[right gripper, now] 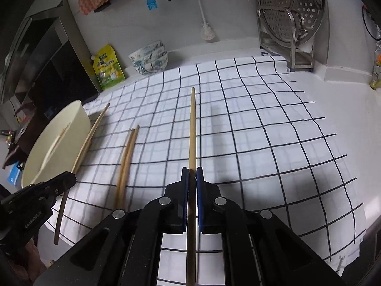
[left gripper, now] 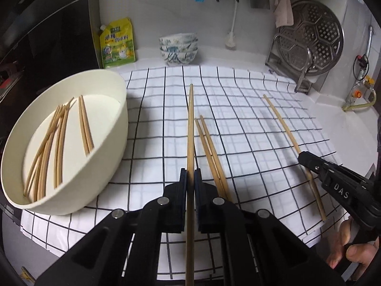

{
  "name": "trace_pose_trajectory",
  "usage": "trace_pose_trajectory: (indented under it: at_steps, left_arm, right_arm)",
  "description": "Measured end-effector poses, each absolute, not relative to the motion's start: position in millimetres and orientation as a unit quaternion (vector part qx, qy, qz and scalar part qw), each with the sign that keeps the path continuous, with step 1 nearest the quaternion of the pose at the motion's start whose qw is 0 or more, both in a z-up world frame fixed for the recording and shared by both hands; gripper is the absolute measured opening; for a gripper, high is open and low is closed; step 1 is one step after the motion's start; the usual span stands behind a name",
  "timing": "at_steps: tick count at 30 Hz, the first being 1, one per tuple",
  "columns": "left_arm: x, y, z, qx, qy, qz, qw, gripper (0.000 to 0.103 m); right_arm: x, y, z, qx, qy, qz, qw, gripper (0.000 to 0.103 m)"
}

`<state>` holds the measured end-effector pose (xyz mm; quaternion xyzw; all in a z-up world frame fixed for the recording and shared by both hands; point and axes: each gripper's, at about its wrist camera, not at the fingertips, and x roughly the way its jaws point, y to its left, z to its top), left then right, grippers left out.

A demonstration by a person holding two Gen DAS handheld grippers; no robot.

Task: Organize utensils
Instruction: 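Lower both held chopsticks into the white basin and open both tools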

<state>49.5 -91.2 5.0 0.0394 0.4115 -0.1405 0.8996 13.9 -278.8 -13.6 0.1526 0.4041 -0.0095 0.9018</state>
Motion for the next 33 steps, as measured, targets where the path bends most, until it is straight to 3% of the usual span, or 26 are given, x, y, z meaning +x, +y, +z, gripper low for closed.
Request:
trace_pose_trajectory:
  at_steps: [17,33]
  left_arm:
    - [81.4,27.9,67.9,-0.010,0.337,-0.087,0.937,0.007]
    - [134.8,126.0,29.0,-0.035,0.386,-0.001,0.922,0.007]
  right_arm:
    - [89.6,-157.2,45.1,0.136,0.376,0.107,0.910,0.006]
    - [177.3,-4.9,23.5,0.068,0.442,0.214,0.869,0.006]
